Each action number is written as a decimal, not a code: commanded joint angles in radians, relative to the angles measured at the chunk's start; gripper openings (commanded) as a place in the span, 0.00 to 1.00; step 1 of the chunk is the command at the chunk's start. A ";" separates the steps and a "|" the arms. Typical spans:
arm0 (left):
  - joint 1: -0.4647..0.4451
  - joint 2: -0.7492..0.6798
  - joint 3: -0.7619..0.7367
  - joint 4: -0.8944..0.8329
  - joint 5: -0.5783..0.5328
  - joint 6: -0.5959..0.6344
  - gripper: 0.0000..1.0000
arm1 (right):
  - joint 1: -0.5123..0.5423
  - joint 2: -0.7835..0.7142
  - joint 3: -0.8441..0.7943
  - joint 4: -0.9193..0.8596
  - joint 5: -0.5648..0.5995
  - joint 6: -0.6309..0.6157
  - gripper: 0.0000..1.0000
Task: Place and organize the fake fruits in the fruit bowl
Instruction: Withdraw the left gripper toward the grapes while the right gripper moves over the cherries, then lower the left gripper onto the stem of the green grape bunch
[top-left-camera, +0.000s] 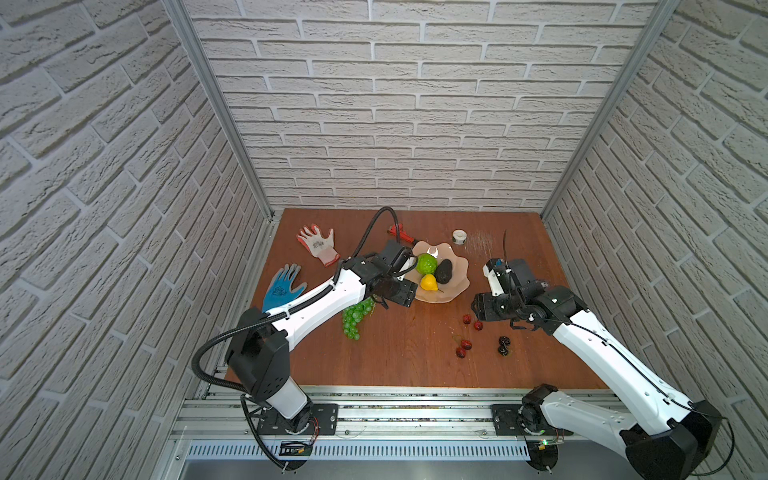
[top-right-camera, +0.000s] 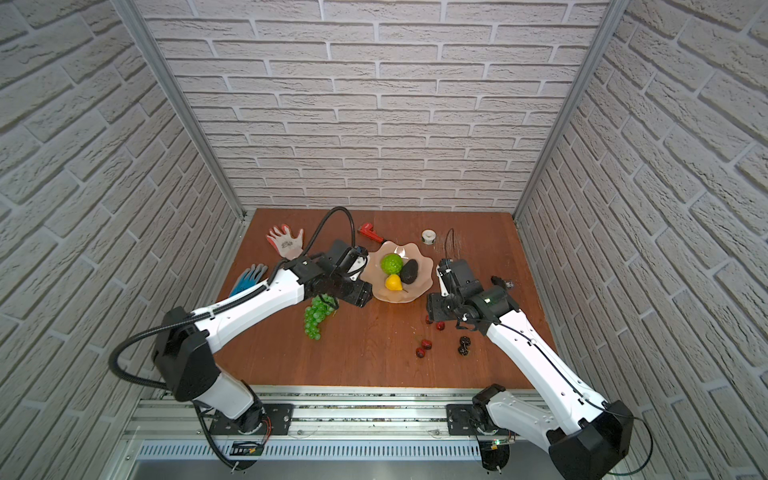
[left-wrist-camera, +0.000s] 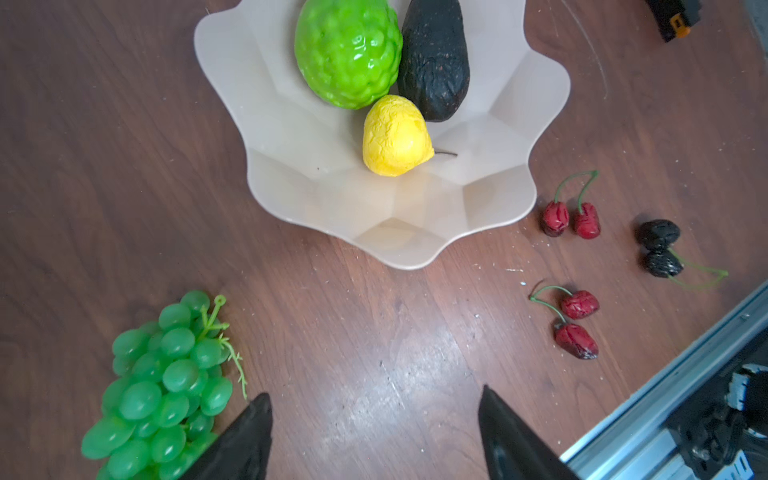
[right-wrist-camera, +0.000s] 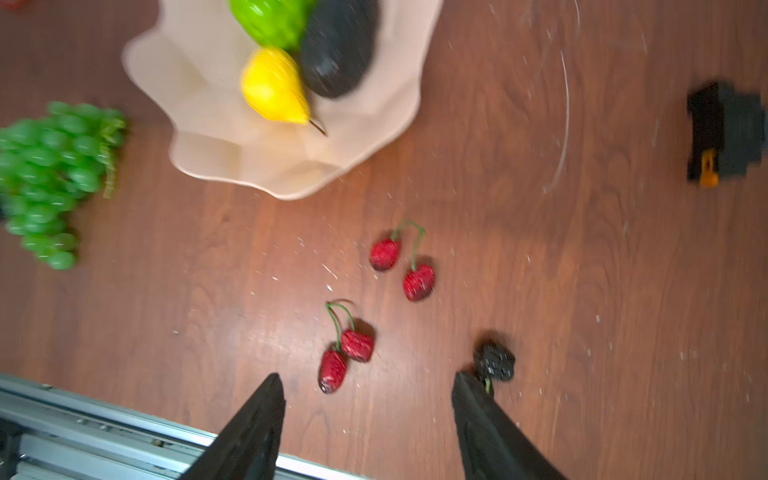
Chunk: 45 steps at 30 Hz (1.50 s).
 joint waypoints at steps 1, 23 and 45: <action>0.011 -0.080 -0.063 0.086 0.008 -0.016 0.78 | -0.007 -0.014 -0.054 -0.052 0.045 0.132 0.63; 0.160 -0.165 -0.181 0.041 0.097 -0.059 0.70 | -0.200 -0.054 -0.195 0.055 -0.103 0.179 0.59; 0.192 0.365 0.295 -0.263 -0.023 0.230 0.54 | -0.141 0.146 -0.007 0.235 -0.240 0.015 0.57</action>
